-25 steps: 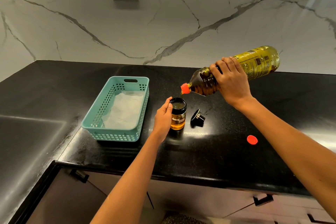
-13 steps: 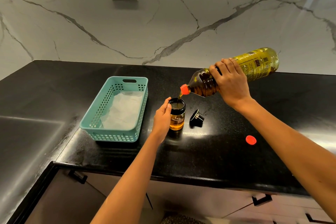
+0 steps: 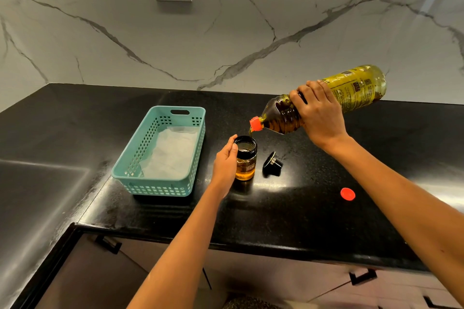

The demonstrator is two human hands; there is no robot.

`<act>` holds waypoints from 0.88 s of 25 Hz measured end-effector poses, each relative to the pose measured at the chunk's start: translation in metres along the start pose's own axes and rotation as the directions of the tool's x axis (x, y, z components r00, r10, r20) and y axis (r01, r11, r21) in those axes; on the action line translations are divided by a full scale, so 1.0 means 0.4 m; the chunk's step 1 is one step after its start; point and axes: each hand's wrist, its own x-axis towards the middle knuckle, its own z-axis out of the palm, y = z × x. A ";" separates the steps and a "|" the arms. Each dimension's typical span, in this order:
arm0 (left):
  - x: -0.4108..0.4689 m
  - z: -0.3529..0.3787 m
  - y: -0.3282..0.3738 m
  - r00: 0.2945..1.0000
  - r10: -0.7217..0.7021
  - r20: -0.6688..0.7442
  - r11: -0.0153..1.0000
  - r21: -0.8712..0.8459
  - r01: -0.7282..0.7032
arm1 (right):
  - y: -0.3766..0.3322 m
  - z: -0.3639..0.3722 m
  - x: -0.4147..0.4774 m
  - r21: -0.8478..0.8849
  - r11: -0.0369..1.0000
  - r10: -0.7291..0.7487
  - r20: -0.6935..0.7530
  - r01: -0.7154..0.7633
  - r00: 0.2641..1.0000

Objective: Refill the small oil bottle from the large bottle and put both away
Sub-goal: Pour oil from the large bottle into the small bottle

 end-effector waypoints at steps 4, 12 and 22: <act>-0.003 0.001 0.004 1.000 -0.003 0.003 1.000 -0.008 0.003 | 0.000 0.002 -0.001 -0.009 1.000 0.000 0.004 0.000 1.000; -0.006 -0.001 0.007 1.000 -0.011 0.009 1.000 -0.014 0.011 | 0.000 -0.001 -0.001 0.010 1.000 0.001 0.013 -0.001 1.000; -0.009 0.000 0.013 1.000 -0.015 0.002 1.000 -0.024 0.015 | 0.003 -0.001 0.002 0.025 1.000 0.000 -0.007 0.000 1.000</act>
